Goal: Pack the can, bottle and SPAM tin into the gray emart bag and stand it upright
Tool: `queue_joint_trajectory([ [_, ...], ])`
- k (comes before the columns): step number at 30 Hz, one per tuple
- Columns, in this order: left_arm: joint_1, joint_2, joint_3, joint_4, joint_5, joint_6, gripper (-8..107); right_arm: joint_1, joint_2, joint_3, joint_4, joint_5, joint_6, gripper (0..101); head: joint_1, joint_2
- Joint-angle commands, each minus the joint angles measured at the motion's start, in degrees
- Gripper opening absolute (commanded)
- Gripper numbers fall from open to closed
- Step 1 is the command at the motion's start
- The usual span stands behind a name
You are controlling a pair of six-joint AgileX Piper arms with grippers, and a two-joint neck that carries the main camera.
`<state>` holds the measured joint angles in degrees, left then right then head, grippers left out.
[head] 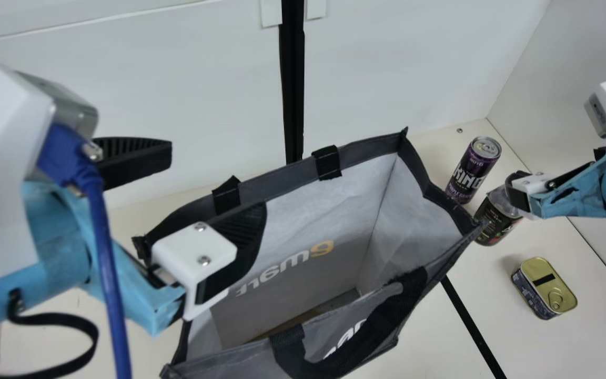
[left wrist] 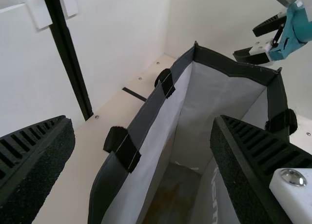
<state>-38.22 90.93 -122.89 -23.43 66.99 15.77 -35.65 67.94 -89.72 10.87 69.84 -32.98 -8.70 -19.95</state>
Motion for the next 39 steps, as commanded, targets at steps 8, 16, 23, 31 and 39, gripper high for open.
queue_joint_trajectory([
  [8,-0.8,4.6,-3.3,-0.7,0.3,1.6,90,0.0,0.0,0.0,0.0,0.0,0.0,95,-1.3,0.0],
  [16,-1.5,9.0,-6.3,0.4,0.4,2.0,90,0.0,0.0,0.0,0.0,0.0,0.0,95,-1.3,0.0],
  [23,-1.7,12.8,-9.0,1.6,1.1,1.8,90,0.0,0.0,0.0,0.0,0.0,0.0,95,-1.3,0.0],
  [31,-2.4,16.3,-11.7,3.4,2.2,1.0,90,0.0,0.0,0.0,0.0,0.0,0.0,95,-1.3,0.0],
  [39,-3.4,18.1,-11.5,5.7,2.9,1.2,90,0.0,0.0,0.0,0.0,0.0,0.0,95,-1.3,0.0],
])
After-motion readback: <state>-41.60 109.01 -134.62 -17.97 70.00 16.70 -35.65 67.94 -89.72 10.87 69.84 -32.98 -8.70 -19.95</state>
